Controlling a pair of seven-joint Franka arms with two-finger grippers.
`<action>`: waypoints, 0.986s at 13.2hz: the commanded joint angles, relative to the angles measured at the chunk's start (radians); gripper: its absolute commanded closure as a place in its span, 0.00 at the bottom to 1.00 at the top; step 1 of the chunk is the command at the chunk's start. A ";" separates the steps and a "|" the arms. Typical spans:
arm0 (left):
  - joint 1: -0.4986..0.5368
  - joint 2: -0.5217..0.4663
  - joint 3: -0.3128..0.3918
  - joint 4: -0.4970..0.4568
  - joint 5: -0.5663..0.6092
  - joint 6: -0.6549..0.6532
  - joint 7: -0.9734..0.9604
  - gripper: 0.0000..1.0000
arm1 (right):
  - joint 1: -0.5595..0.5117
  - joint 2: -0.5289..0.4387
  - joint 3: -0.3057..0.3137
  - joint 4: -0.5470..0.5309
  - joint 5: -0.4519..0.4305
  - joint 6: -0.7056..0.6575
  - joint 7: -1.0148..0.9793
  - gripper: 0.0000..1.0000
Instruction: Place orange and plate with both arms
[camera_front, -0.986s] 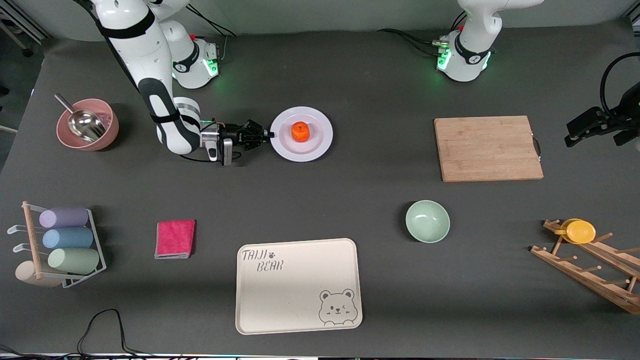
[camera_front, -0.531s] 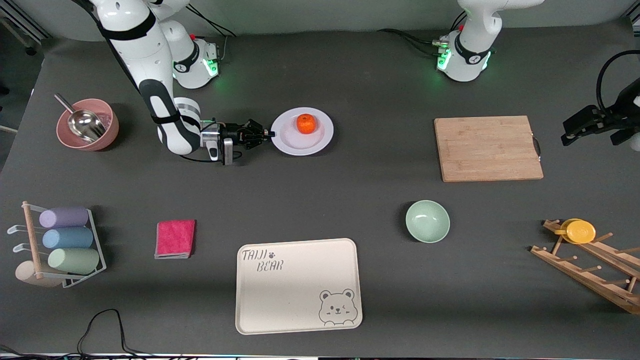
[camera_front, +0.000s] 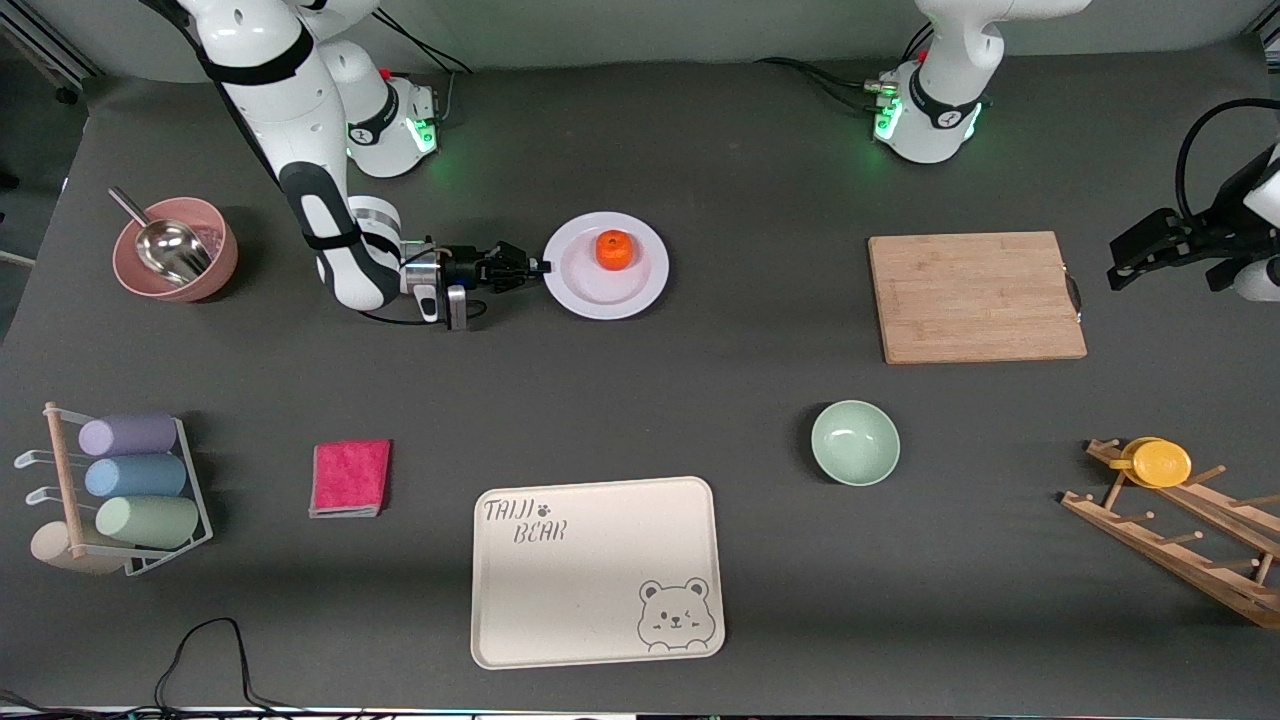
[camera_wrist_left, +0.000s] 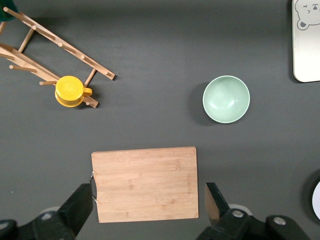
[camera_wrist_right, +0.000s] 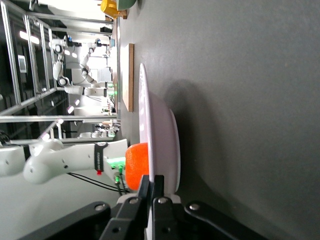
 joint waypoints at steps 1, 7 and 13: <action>-0.012 -0.006 0.014 0.011 -0.002 -0.022 0.013 0.00 | 0.007 -0.008 -0.003 0.005 0.006 -0.039 0.119 1.00; -0.005 -0.006 0.008 0.008 0.000 -0.022 0.039 0.00 | 0.003 -0.112 -0.011 0.025 -0.013 -0.080 0.319 1.00; -0.005 -0.008 0.009 0.004 0.006 -0.026 0.056 0.00 | -0.023 -0.169 -0.049 0.179 -0.054 -0.082 0.417 1.00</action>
